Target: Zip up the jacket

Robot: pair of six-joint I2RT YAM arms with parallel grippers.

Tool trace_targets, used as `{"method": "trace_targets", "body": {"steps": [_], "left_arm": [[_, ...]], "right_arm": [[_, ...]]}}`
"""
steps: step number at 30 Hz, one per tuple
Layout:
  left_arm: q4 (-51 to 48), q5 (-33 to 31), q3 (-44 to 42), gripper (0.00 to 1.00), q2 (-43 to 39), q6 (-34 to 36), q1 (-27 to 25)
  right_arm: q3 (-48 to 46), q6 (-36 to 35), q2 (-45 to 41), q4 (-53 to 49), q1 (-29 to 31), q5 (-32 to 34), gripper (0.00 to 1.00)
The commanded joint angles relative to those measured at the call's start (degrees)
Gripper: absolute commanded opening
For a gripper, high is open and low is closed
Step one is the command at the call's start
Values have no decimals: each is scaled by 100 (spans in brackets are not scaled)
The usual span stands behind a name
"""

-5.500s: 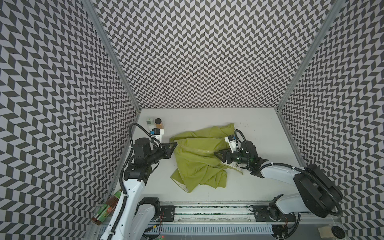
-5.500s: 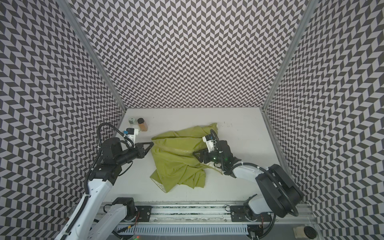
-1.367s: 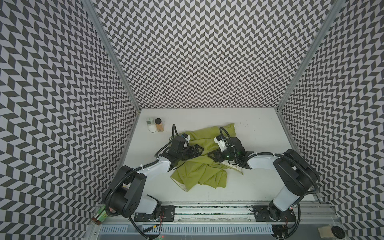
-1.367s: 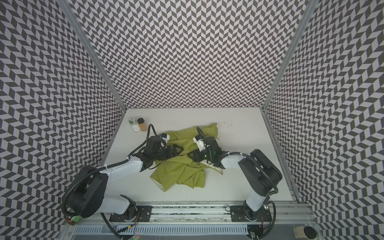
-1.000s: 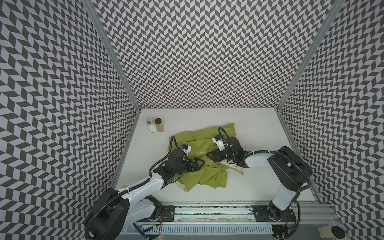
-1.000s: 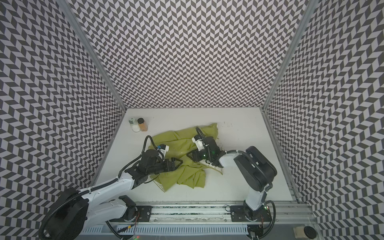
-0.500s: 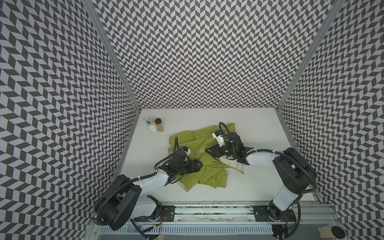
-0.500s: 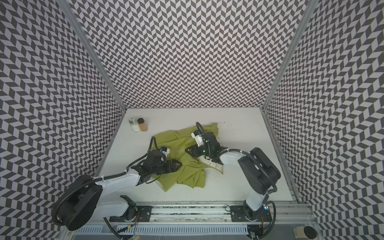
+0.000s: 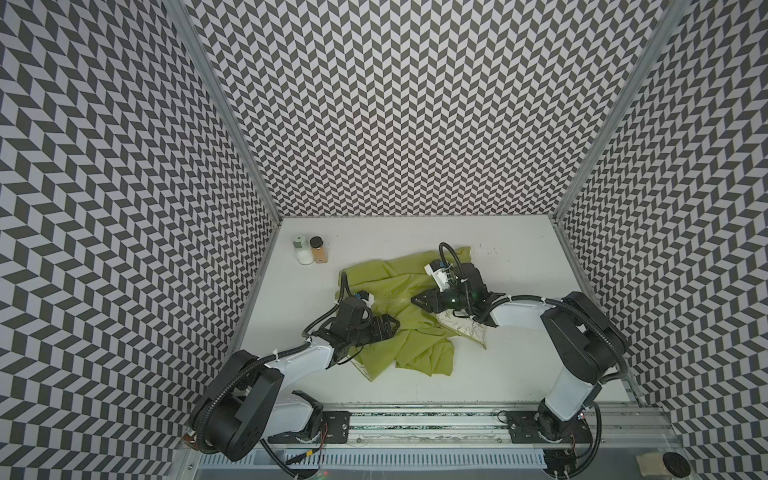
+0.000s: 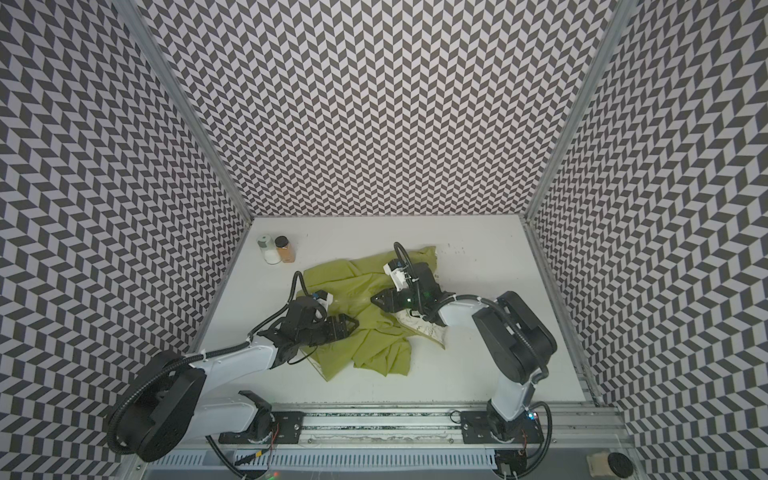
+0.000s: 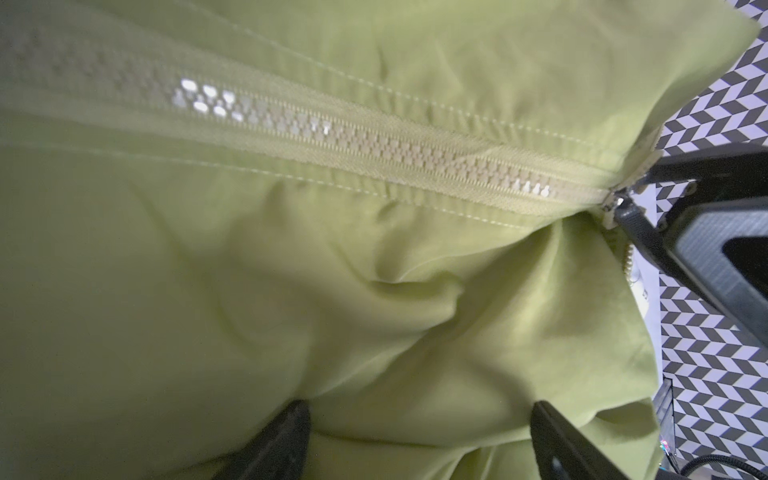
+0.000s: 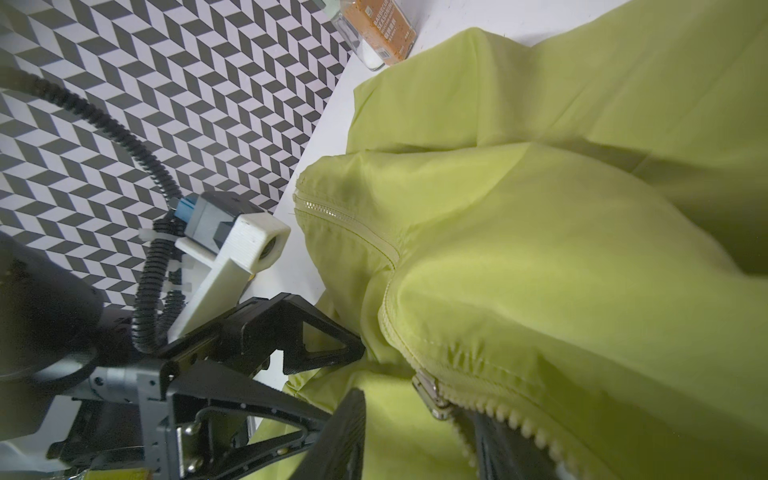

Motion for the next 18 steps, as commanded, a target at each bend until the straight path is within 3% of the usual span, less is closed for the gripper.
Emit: {"method": "trace_targets", "body": {"steps": [1, 5, 10, 13, 18], "left_arm": [[-40, -27, 102, 86, 15, 61, 53], [-421, -227, 230, 87, -341, -80, 25], [-358, -773, 311, 99, -1236, -492, -139], [-301, -843, 572, 99, -926, -550, -138], [-439, -1011, 1439, 99, 322, -192, -298]], "right_arm": [[-76, 2, 131, 333, 3, -68, 44], [-270, -85, -167, 165, -5, 191, 44], [-667, -28, -539, 279, -218, 391, 42], [-780, 57, -473, 471, -336, 355, 41], [-927, 157, -447, 819, -366, 332, 39]]}}
